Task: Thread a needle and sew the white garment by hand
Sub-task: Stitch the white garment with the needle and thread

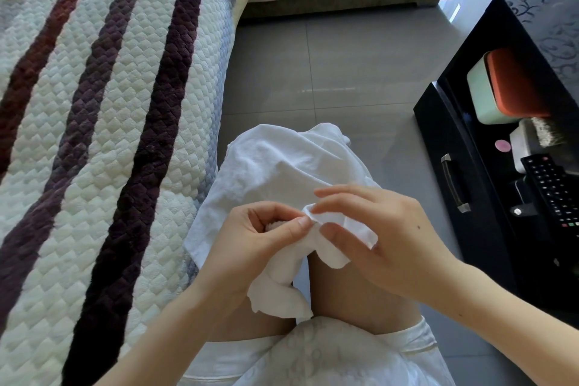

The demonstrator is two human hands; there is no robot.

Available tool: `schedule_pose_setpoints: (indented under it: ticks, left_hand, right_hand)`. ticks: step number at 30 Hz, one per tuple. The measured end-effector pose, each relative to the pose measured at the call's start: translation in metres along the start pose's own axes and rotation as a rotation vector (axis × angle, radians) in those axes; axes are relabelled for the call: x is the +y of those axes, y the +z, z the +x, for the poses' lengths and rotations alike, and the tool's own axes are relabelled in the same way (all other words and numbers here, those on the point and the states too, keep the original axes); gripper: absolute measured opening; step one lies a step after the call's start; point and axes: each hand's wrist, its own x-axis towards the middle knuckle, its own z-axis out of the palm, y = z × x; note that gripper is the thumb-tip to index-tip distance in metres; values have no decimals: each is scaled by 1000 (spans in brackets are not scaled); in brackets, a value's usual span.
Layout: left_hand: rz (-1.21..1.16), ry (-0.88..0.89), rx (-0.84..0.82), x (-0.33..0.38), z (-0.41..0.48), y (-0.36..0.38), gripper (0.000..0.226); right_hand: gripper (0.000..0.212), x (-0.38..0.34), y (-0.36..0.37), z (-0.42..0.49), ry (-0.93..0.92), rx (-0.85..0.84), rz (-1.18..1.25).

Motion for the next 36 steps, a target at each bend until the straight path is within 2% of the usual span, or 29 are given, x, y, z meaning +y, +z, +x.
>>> schedule_pose_setpoints:
  ticks: [5, 9, 11, 14, 17, 19, 21, 29, 32, 36]
  left_hand:
    - [1, 13, -4, -3, 1, 3, 16]
    - [-9, 16, 2, -4, 1, 2, 12]
    - [-20, 10, 32, -6, 2, 1, 15]
    - [-73, -28, 70, -7, 1, 0, 11]
    - [-87, -28, 81, -9, -1, 2, 16]
    - [-69, 5, 111, -9, -1, 5, 15]
    - [-23, 62, 142, -9, -1, 7, 16]
    - [111, 246, 143, -8, -2, 9, 13]
    - [107, 265, 123, -6, -2, 8, 12]
    - [146, 287, 97, -6, -1, 7, 10]
  right_hand:
    - [20, 1, 13, 1, -207, 209, -44]
    - [12, -5, 13, 1, -274, 224, 187]
    - [8, -13, 7, -2, -206, 185, 436]
    - [8, -21, -13, 2, -9, 163, 780]
    - [12, -12, -30, 12, 221, 200, 888]
    - [14, -2, -33, 16, 342, 193, 868]
    - [15, 6, -32, 16, 386, 129, 768]
    - [15, 6, -4, 19, 353, -91, 306]
    - [14, 3, 1, 20, 298, -93, 241]
    - [14, 8, 8, 25, 248, -4, 163]
